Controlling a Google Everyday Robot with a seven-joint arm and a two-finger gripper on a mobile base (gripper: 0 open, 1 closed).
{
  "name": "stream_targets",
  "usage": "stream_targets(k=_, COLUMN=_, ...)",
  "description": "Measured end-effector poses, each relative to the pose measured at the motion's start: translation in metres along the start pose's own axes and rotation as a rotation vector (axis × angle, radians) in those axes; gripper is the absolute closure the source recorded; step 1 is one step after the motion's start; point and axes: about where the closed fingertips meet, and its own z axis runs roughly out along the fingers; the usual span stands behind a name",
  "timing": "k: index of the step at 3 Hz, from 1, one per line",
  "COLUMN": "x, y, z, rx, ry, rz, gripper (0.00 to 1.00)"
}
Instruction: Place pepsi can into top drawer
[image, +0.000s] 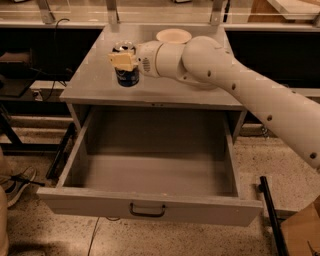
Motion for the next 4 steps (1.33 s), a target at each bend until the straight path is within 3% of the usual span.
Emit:
stream_targets(k=1, x=0.006, y=0.008, z=-0.005, rx=-0.044, ry=0.007, rz=-0.009, gripper=1.00)
stream_targets(k=2, x=0.022, y=0.028, z=-0.031, rx=-0.104, ry=0.043, rz=-0.060, gripper=1.00)
stream_targets(k=3, x=0.056, y=0.056, z=-0.052, rx=-0.188, ry=0.089, rz=-0.100, gripper=1.00)
stream_targets(k=4, x=0.112, y=0.077, z=-0.059, rx=-0.246, ry=0.156, rz=-0.073, gripper=1.00)
